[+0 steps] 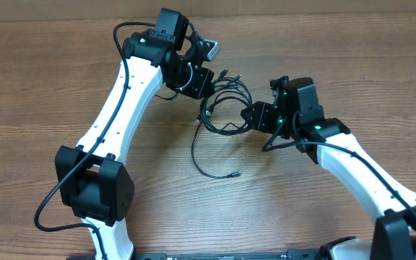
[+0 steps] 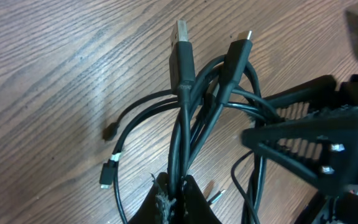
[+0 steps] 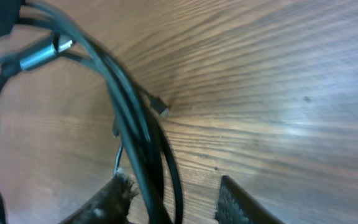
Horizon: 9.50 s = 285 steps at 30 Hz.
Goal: Untangle cables
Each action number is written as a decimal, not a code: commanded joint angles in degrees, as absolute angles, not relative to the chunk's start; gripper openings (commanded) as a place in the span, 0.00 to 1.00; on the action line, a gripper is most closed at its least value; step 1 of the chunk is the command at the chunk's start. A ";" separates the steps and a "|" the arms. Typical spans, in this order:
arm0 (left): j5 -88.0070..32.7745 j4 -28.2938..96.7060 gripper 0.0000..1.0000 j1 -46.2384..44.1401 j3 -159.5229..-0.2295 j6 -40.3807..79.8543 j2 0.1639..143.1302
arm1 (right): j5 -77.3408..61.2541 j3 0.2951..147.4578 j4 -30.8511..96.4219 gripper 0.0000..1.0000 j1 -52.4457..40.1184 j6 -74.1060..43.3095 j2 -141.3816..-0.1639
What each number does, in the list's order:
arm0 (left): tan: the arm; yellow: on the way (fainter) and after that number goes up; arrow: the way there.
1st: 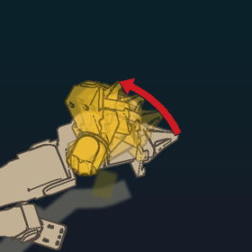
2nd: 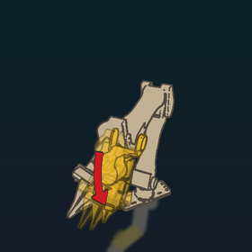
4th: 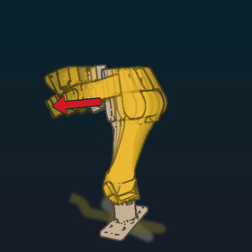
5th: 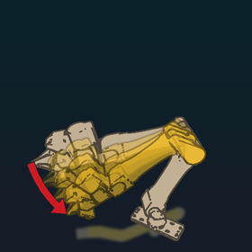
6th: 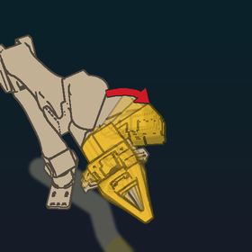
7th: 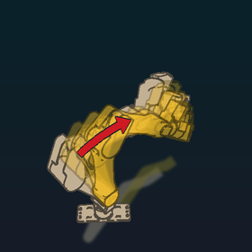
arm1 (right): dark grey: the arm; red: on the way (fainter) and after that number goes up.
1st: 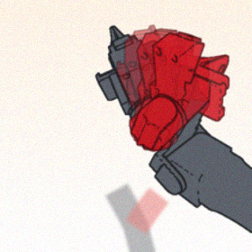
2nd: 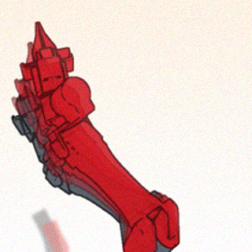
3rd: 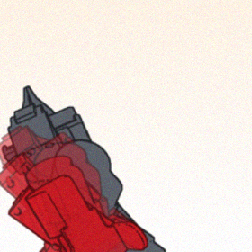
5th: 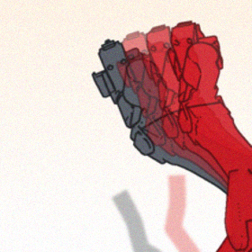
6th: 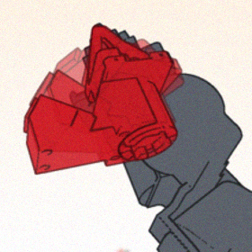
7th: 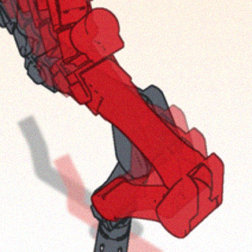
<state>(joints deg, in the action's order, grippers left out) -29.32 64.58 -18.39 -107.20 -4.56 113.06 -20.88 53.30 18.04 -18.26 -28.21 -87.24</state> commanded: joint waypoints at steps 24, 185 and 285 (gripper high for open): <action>-16.40 67.29 0.04 -18.44 -107.72 12.01 112.20 | -69.54 55.42 -23.07 0.04 -10.59 -47.13 -75.44; -24.03 30.00 0.04 -20.23 -85.49 7.79 112.22 | -78.15 63.42 12.25 0.04 -8.71 -10.72 -90.98; -68.27 27.68 0.35 -5.32 -85.65 2.00 111.87 | -66.08 76.60 34.57 0.04 -11.18 11.75 -88.88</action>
